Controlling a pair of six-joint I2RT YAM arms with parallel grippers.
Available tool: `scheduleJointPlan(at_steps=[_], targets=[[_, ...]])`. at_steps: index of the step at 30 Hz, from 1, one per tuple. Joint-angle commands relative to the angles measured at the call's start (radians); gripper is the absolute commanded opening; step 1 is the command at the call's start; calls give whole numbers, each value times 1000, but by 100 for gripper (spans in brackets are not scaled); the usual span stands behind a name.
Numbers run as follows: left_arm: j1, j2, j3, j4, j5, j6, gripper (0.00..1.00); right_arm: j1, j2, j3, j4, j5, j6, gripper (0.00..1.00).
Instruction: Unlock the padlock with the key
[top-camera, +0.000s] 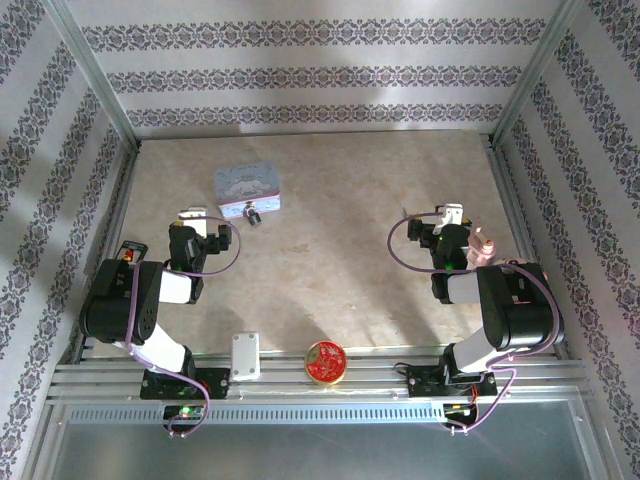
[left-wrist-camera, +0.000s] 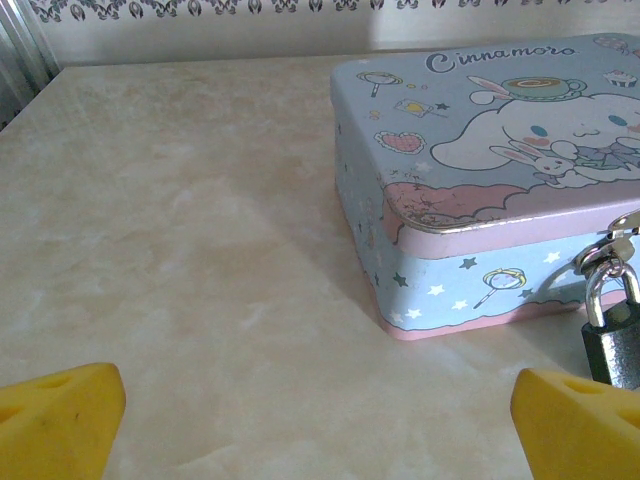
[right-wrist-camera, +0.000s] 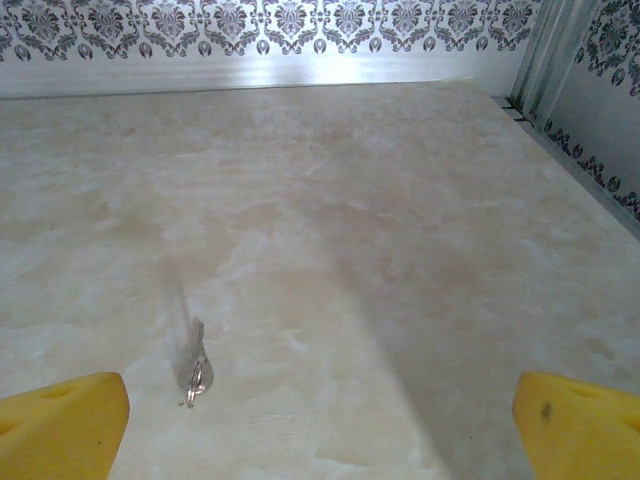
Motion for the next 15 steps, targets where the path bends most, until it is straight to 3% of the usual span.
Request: scheduleJointPlan(at_steps=[1, 15], targets=[[-9, 0, 18, -15, 12, 11, 99, -7, -4, -7, 9, -16, -3, 98], [-4, -1, 21, -22, 19, 5, 99, -5, -10, -6, 6, 25, 7, 98]])
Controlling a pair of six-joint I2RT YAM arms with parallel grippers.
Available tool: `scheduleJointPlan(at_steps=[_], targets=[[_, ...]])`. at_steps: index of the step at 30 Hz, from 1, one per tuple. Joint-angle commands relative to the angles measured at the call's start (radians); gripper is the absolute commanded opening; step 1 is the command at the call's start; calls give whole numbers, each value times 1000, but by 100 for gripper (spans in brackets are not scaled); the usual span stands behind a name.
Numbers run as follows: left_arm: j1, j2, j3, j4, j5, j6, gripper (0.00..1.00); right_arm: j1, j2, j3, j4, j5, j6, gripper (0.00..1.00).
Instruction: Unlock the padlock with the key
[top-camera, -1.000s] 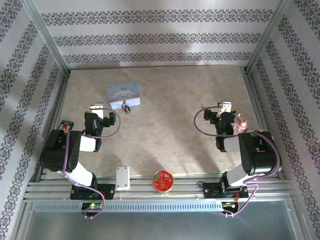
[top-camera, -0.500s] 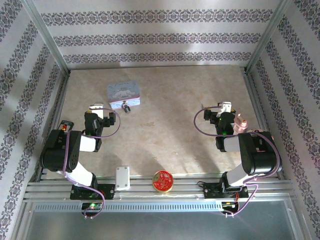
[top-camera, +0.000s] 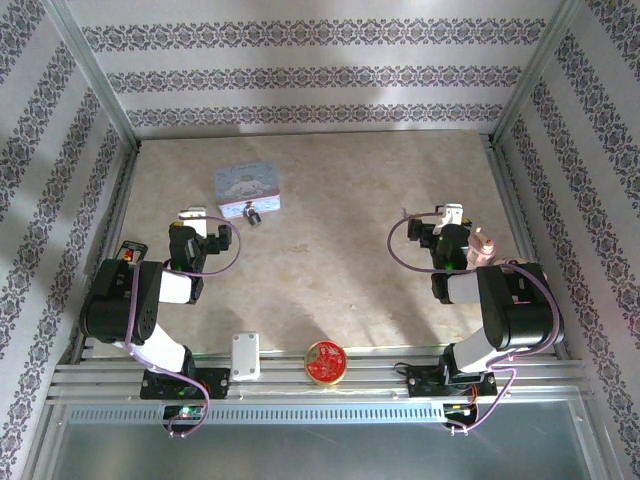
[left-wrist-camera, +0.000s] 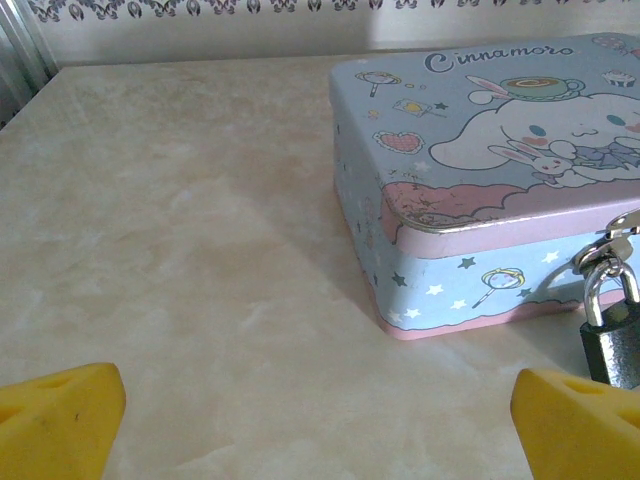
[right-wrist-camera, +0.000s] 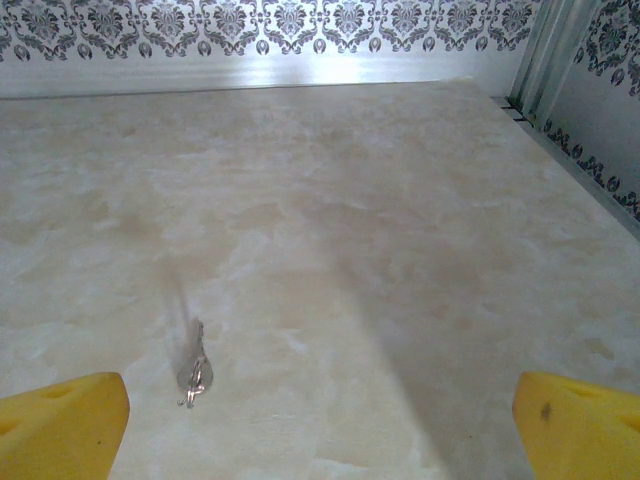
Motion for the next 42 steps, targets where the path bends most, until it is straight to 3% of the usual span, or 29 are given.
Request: scheduleJointPlan(at_steps=[1, 6, 16, 22, 26, 29, 33, 38, 42], targets=[[-4, 0, 21, -23, 14, 5, 99, -6, -13, -7, 2, 34, 11, 98], [-1, -24, 27, -48, -12, -9, 99, -6, -39, -7, -25, 63, 22, 98], [2, -245, 68, -287, -83, -42, 99, 26, -39, -7, -25, 85, -12, 98], [3, -324, 140, -404, -120, -181, 99, 37, -51, -7, -13, 93, -26, 98], [2, -329, 198, -480, -91, -253, 99, 49, -220, 108, -334, 170, -17, 98], [1, -330, 213, -499, -83, -318, 99, 48, -303, 142, -420, 215, -37, 98], [2, -350, 230, -524, -75, -363, 99, 48, -388, 237, -705, 239, 74, 98], [1, -400, 215, -530, -100, -408, 99, 62, -386, 345, -1015, 194, 211, 98], [1, -436, 211, -547, -76, -402, 99, 65, -294, 454, -1223, 119, 300, 97]])
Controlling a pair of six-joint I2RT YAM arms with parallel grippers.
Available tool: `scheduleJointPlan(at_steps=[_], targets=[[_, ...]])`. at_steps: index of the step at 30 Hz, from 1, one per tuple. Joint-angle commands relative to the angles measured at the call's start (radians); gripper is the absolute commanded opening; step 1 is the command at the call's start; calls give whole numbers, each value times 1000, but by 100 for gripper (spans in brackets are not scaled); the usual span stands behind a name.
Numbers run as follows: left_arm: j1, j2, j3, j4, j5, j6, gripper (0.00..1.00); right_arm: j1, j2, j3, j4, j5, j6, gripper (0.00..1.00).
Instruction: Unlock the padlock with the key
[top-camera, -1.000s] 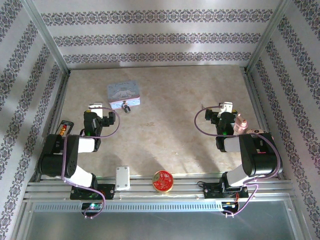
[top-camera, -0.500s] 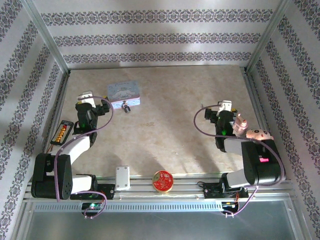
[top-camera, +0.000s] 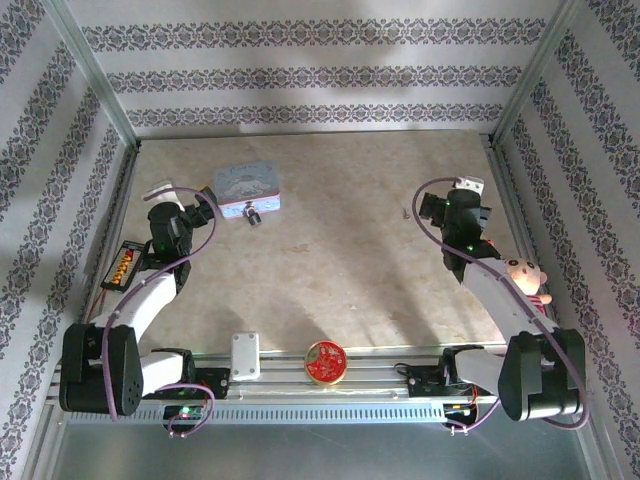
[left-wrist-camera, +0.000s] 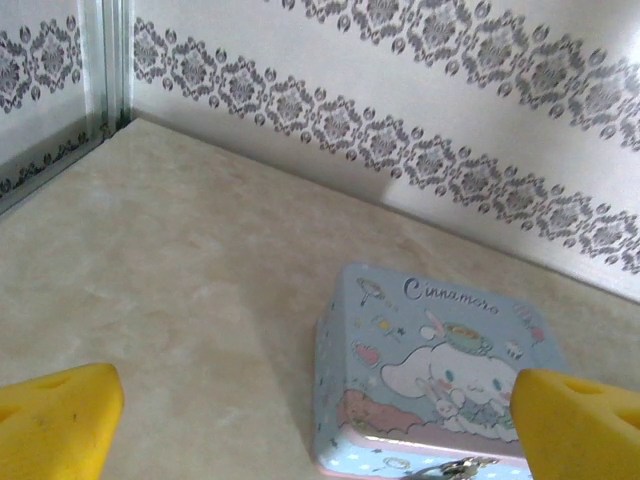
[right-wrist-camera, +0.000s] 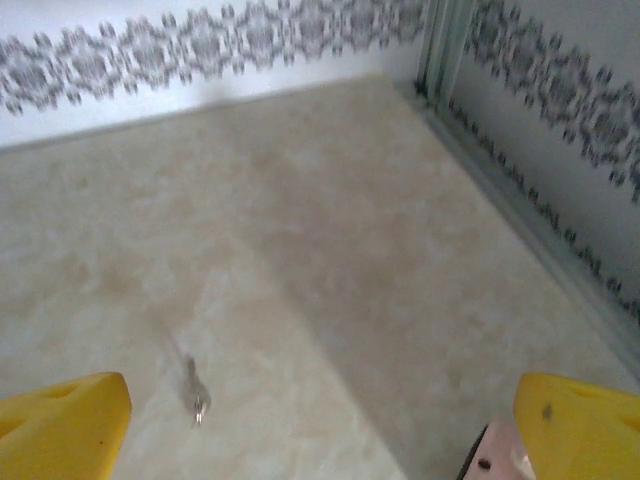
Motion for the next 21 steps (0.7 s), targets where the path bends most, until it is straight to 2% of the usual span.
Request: scheduleJointPlan(at_steps=[1, 8, 15, 21], targets=[[0, -37, 10, -38, 21, -28, 99, 13, 82, 96, -286, -78, 117, 94], [0, -60, -11, -48, 38, -53, 99, 24, 276, 270, -423, -210, 156, 76], [0, -67, -26, -56, 35, -71, 99, 29, 471, 439, -516, -234, 138, 56], [0, -70, -21, -67, 49, -80, 99, 28, 601, 541, -556, -250, 112, 52]])
